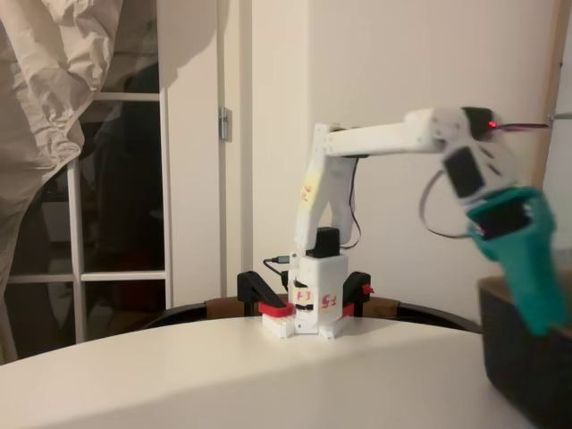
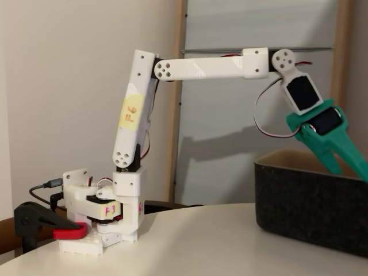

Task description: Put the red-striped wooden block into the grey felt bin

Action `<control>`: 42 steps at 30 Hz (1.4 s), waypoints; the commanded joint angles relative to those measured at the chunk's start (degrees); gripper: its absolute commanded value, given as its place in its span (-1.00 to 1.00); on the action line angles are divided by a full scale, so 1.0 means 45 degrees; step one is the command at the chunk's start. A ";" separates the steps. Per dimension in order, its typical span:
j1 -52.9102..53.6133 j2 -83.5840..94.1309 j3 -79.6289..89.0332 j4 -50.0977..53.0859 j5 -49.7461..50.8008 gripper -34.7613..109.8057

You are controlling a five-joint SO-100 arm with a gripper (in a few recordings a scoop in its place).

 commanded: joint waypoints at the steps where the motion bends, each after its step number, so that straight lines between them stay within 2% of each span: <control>1: 0.1699 0.1113 -0.0078 0.1582 0.1387 -0.06; 8: 0.3301 0.1914 -0.0078 0.3223 0.2637 -0.08; 13: 0.3418 0.2109 -0.0059 0.3438 0.2695 -0.12; 17: 0.4414 0.2129 0.0000 0.3438 0.3730 -0.14; 24: 0.8262 0.1797 0.0078 0.3398 0.6973 -0.17; 27: 0.9883 0.1680 0.0078 0.3320 0.7949 -0.24; 38: 1.5449 0.1367 0.0254 0.3242 0.9238 -0.52; 42: 1.7285 0.1504 0.0332 0.3242 1.0586 -0.52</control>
